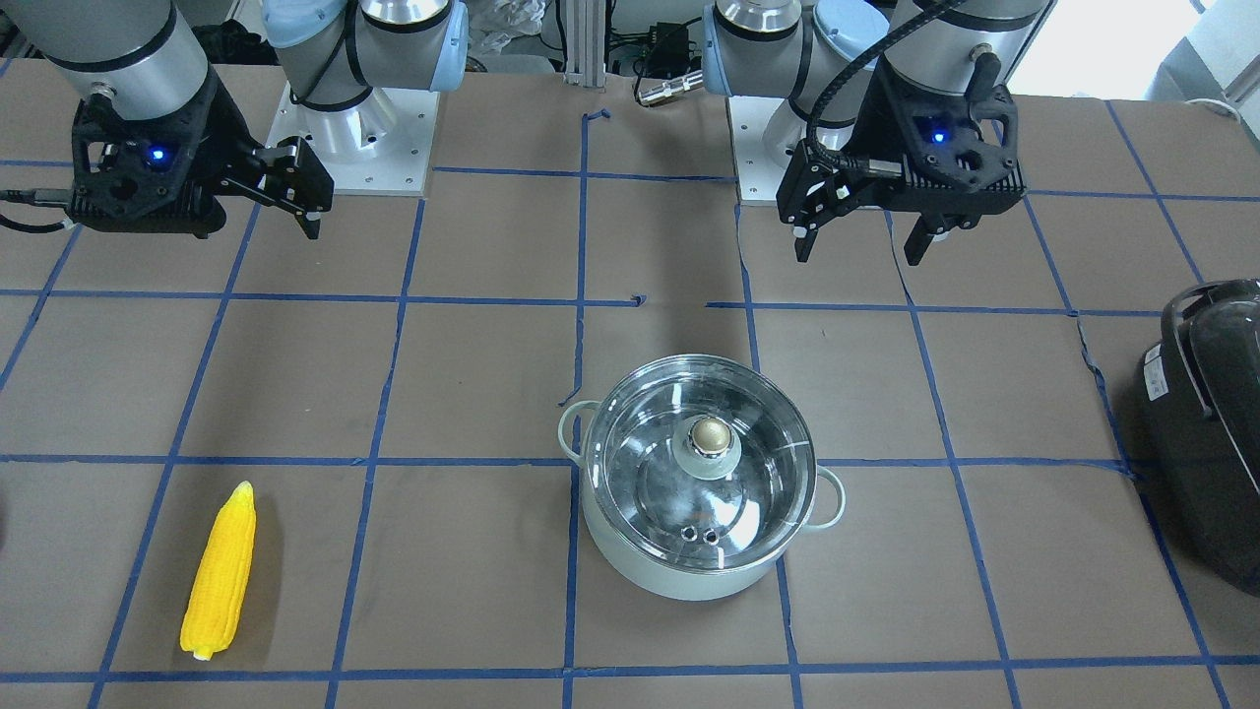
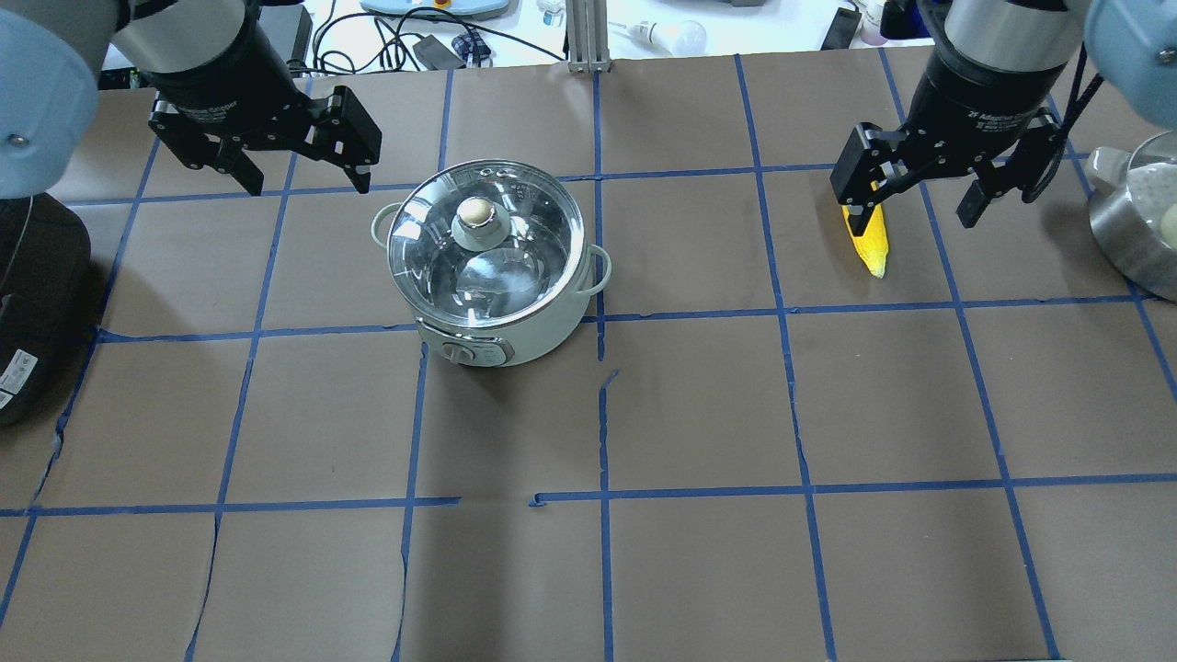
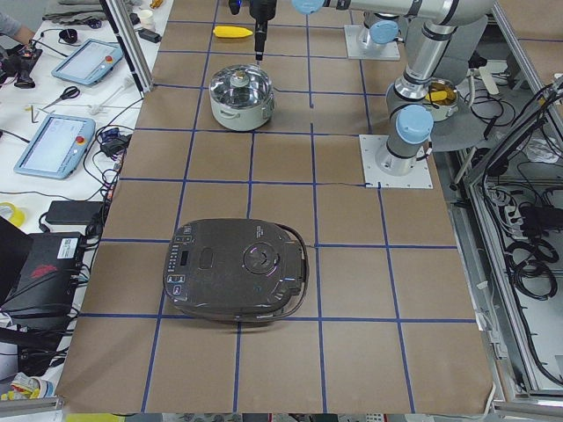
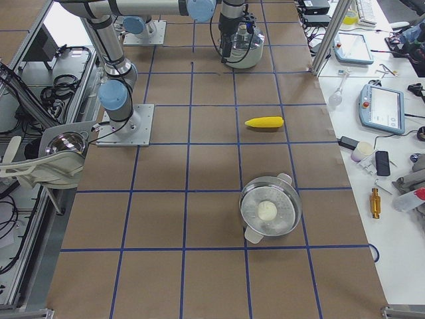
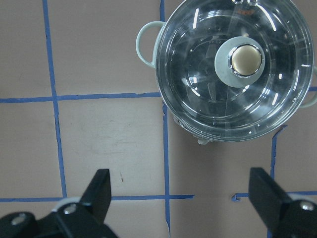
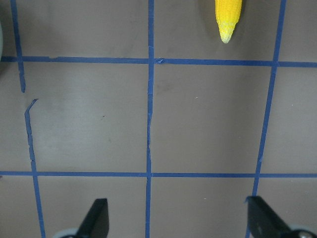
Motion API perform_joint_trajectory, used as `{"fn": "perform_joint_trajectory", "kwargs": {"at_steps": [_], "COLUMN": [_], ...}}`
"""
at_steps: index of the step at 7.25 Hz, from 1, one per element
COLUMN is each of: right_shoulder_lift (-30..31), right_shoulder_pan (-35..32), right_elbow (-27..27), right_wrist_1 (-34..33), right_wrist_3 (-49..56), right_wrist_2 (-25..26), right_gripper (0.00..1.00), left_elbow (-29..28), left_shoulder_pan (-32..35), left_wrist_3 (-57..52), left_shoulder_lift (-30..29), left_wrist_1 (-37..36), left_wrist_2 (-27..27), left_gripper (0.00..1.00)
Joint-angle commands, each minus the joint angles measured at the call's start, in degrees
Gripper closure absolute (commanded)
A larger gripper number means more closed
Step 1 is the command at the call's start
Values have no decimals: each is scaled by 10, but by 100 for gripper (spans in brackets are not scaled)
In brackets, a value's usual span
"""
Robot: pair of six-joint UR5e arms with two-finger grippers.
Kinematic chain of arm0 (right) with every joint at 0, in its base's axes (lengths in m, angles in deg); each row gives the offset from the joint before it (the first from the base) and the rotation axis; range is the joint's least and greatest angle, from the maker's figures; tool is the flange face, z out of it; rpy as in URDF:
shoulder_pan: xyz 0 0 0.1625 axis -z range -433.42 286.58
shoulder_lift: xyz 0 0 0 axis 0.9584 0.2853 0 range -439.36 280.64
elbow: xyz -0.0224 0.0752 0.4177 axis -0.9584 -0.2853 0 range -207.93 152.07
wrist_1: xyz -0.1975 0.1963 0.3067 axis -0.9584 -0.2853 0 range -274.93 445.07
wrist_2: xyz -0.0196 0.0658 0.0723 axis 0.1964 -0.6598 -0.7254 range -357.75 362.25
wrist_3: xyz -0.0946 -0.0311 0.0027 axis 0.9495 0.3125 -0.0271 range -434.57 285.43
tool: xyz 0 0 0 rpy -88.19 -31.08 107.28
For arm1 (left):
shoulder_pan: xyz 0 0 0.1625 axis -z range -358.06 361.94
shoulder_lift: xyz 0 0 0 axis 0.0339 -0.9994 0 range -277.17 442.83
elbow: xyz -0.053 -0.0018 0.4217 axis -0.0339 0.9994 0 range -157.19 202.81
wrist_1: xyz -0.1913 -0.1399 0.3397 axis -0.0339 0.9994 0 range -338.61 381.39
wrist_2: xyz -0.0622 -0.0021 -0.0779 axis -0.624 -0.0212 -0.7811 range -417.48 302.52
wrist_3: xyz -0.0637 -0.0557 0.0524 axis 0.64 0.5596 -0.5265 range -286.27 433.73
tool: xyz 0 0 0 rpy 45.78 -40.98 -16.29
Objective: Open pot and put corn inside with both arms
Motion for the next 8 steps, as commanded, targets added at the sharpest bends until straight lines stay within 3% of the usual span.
{"fn": "perform_joint_trajectory", "kwargs": {"at_steps": [1, 8], "right_shoulder_lift": [-2, -3], "right_shoulder_pan": [1, 0], "right_elbow": [1, -1], "right_wrist_1": [-1, 2], "right_wrist_3": [0, -1], "right_wrist_2": [-3, -10], "right_gripper": [0, 0], "left_elbow": [0, -3], "left_shoulder_pan": [1, -2], "left_wrist_3": [0, -1], "left_shoulder_lift": [0, -1], "left_wrist_1": [0, -1], "left_wrist_2": [0, -1], "left_gripper": [0, 0]}}
